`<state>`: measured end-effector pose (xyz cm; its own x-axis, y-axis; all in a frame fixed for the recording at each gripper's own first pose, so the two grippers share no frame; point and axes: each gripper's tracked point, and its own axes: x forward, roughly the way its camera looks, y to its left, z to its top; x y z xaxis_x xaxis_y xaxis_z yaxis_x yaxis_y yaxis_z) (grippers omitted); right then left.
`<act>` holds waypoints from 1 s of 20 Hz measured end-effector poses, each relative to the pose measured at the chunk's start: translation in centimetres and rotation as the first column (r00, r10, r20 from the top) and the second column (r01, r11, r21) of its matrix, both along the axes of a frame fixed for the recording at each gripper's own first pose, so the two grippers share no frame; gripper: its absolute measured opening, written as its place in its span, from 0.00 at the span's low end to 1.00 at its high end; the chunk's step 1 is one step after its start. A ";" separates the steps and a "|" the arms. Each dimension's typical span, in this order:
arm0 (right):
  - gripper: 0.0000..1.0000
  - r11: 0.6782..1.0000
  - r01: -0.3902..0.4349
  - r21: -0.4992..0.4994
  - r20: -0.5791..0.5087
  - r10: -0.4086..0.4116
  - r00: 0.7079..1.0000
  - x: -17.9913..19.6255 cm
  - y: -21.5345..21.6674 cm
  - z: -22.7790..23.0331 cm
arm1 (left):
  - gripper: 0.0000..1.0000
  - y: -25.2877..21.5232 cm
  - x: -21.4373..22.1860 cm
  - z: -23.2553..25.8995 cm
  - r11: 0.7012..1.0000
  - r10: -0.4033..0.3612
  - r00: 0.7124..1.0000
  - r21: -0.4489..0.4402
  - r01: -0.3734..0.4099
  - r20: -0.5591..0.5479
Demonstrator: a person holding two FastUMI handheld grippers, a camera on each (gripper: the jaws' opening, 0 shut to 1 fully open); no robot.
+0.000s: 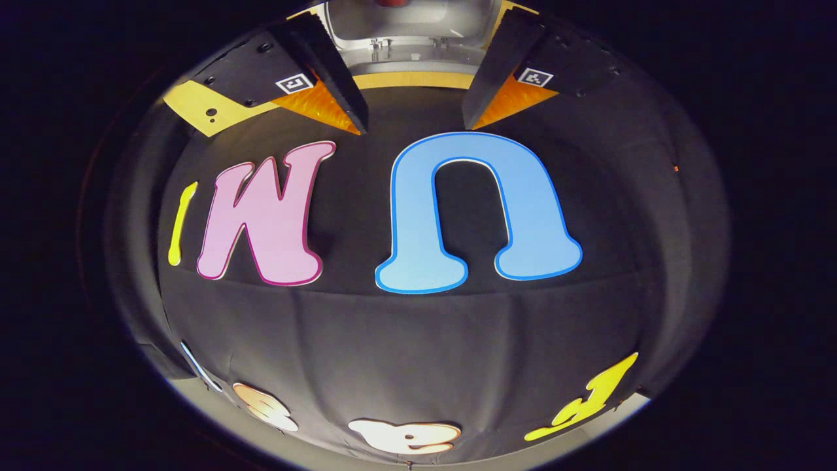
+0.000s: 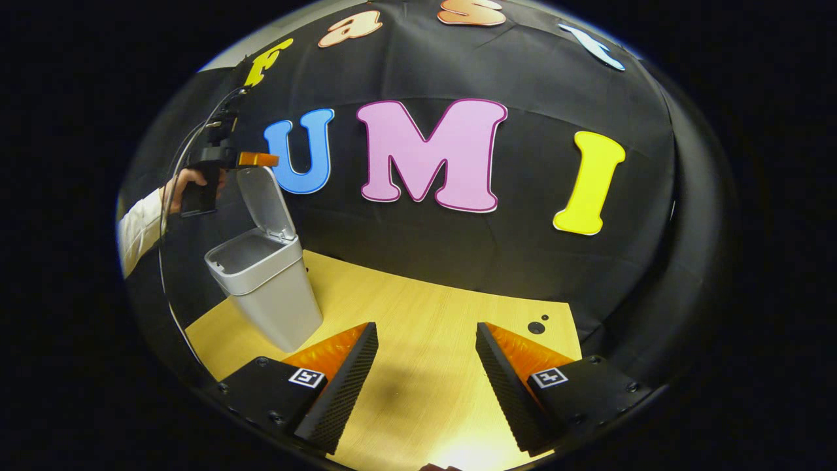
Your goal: Press the lid of the desktop garbage bin to open it, pick up the crumpled paper on the desktop and throw it into the bin, then pick up the pop can on the desktop and drop it into the bin, and finally close the garbage bin lid.
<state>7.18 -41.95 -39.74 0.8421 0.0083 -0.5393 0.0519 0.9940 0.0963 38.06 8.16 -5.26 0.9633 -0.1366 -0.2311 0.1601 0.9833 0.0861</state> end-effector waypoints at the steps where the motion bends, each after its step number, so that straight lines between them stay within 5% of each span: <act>1: 0.98 1.000 0.002 0.009 0.000 -0.002 1.000 0.1 0.1 0.1 | 0.98 0.2 -0.6 -0.3 1.000 -0.006 1.000 -0.001 0.006 -0.006; 9: 0.98 0.999 -0.046 -0.011 0.016 0.046 0.999 1.3 2.2 1.0 | 0.94 1.5 -10.0 -6.6 0.999 -0.037 0.991 -0.005 0.037 -0.131; 20: 0.98 0.996 -0.081 -0.032 0.025 0.082 0.996 0.2 3.2 1.3 | 0.93 1.5 -14.9 -14.8 0.999 -0.031 0.948 0.000 0.032 -0.317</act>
<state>7.41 -38.73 -38.39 0.8529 0.0609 -0.5184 -0.0314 0.9974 0.0655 23.20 9.64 -20.07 0.8354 -0.1637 -0.5247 0.2107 0.9771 0.0305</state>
